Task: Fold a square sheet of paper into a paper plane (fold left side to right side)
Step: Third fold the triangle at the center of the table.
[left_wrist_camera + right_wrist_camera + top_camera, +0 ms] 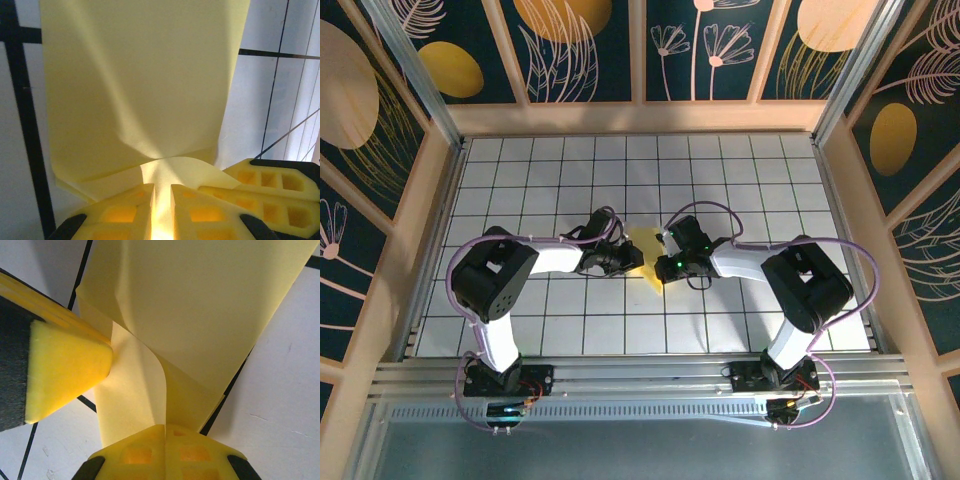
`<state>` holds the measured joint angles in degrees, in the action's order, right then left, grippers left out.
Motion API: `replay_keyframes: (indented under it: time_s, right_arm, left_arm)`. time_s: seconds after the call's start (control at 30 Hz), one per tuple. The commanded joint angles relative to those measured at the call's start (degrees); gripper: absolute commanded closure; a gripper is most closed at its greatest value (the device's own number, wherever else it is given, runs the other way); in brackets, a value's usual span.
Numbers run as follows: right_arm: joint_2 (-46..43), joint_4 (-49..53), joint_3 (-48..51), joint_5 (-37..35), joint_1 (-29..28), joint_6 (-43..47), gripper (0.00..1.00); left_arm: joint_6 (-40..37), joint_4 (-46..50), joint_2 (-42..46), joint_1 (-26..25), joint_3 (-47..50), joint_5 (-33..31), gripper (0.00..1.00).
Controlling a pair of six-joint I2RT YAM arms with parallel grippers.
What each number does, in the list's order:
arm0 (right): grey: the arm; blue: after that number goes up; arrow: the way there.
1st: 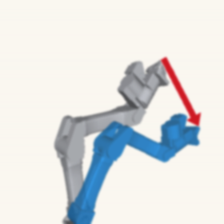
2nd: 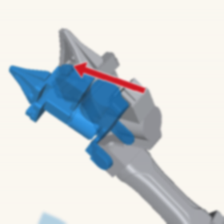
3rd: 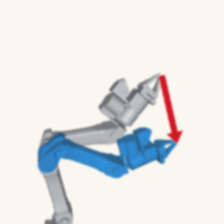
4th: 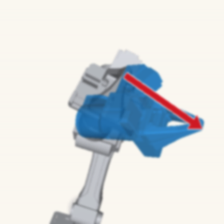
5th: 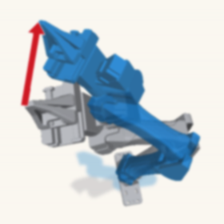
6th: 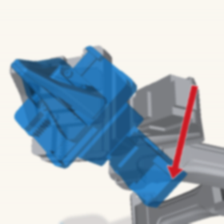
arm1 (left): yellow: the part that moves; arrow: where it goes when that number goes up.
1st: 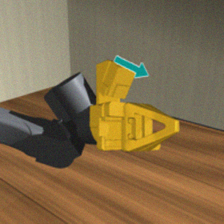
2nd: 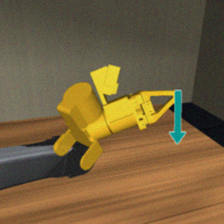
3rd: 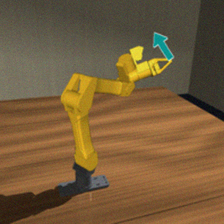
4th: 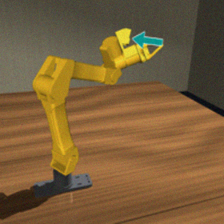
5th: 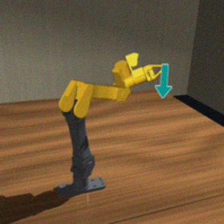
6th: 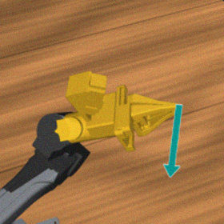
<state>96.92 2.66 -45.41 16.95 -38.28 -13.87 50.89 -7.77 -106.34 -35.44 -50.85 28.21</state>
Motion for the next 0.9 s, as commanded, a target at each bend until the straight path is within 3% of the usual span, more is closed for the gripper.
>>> replay_keyframes:
  time_s: [0.0, 0.43, 0.63, 0.87]
  right_arm:
    - [3.0, 5.3, 0.2, -1.5, 0.2, 0.8, 1.00]
    - [1.4, 5.6, -2.6, -0.2, 0.9, -0.2, 1.00]
    - [-1.4, 6.0, -3.9, 0.7, 2.2, -1.4, 0.90]
    - [-6.2, 8.5, -3.8, 1.8, 4.8, -2.1, 0.71]
  left_arm:
    - [-0.4, 1.9, -1.5, -0.2, -1.3, -0.4, 0.84]
    - [-0.6, 5.3, -3.1, -0.2, -2.4, -1.7, 0.85]
    - [-0.8, 6.5, -3.5, -0.2, -2.7, -2.1, 0.85]
    - [-0.9, 6.8, -3.7, -0.2, -3.0, -2.1, 0.85]
